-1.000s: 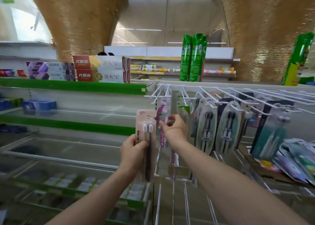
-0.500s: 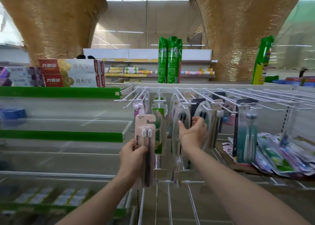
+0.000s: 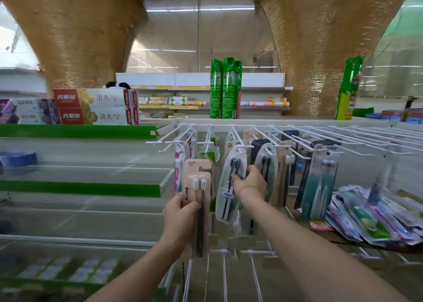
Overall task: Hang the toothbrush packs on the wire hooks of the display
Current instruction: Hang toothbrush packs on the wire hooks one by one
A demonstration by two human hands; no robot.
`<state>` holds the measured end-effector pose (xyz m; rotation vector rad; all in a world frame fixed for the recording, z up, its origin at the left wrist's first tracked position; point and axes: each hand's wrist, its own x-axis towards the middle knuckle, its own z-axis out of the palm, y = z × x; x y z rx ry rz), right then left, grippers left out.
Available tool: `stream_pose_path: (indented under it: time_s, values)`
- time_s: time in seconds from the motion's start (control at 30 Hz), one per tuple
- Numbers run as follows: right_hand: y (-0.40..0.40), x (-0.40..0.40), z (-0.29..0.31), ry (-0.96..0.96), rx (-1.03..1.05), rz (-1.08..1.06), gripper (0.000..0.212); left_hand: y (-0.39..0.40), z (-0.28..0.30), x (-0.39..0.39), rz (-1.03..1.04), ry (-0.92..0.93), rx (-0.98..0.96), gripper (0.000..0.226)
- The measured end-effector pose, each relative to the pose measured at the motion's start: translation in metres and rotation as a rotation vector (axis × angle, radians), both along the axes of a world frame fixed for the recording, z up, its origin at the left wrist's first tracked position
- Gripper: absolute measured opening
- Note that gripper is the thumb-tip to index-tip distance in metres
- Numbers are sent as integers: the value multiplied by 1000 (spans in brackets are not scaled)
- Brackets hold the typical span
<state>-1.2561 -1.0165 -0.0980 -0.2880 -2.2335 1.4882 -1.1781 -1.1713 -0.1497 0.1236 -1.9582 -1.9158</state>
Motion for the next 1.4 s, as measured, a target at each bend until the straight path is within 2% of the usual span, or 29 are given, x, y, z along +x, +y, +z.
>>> stream_pose_path:
  time_s: [0.07, 0.17, 0.4, 0.53, 0.67, 1.0, 1.17, 1.3, 1.4]
  values:
    - [0, 2, -4, 9, -45, 8, 9, 3, 1, 1, 6, -6, -4, 10]
    - [4, 10, -9, 53, -99, 23, 2, 8, 0, 2, 5, -7, -7, 11]
    - [18, 33, -20, 184, -101, 142, 8, 28, -2, 0, -33, 4, -19, 9]
    - [26, 45, -17, 227, -135, 184, 20, 42, 0, 0, -55, 9, -3, 11]
    - [43, 56, -20, 293, -186, 147, 10, 53, 0, -2, -85, 0, 4, 11]
    - [74, 57, -15, 257, -276, 68, 8, 66, 1, 2, -84, 5, -40, 7]
    - [76, 39, -13, 150, -229, 46, 9, 62, 4, 3, -88, -1, -32, 9]
    - [77, 26, -12, 70, -100, 22, 6, 60, 4, 1, -64, -1, -26, 9]
    - [76, 16, -13, 23, -75, -44, 17, 58, 5, -1, -51, 10, -21, 6]
